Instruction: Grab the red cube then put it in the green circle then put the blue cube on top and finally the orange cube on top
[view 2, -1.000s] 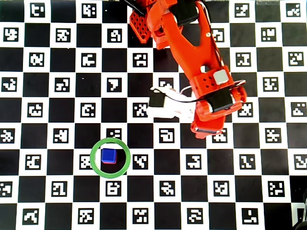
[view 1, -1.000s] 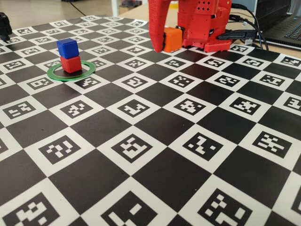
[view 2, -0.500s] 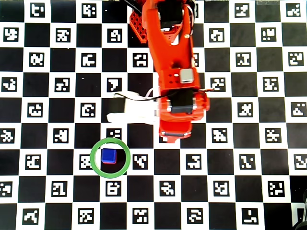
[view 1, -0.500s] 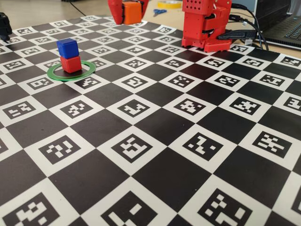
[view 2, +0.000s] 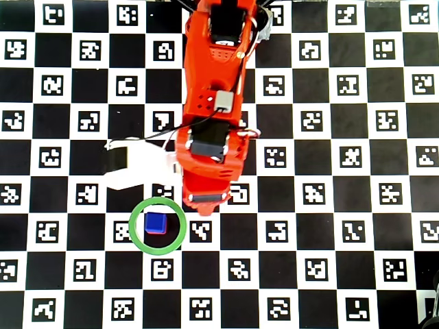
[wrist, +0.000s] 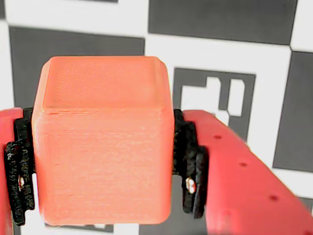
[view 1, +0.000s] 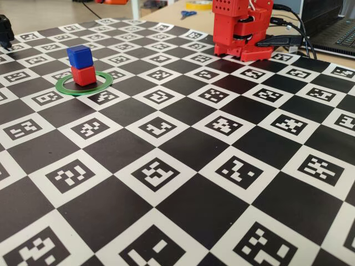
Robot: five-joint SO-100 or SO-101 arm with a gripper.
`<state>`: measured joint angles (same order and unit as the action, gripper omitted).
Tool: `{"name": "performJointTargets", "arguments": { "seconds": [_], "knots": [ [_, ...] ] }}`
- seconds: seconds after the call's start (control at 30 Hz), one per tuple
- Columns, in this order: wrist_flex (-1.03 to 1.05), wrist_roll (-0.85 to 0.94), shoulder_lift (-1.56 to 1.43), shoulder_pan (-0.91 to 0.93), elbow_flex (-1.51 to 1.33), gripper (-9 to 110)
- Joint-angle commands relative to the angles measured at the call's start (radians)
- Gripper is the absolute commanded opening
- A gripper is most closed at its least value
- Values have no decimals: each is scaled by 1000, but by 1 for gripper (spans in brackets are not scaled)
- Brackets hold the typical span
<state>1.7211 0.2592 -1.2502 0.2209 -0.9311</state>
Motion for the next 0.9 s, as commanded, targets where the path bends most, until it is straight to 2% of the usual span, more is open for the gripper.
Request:
{"name": "performJointTargets", "arguments": {
  "seconds": [0.0,0.3,0.87],
  "knots": [
    [49,15,38,34,184,7],
    [69,52,192,91,347,7],
    [29,104,250,144,327,7]
  ]
}}
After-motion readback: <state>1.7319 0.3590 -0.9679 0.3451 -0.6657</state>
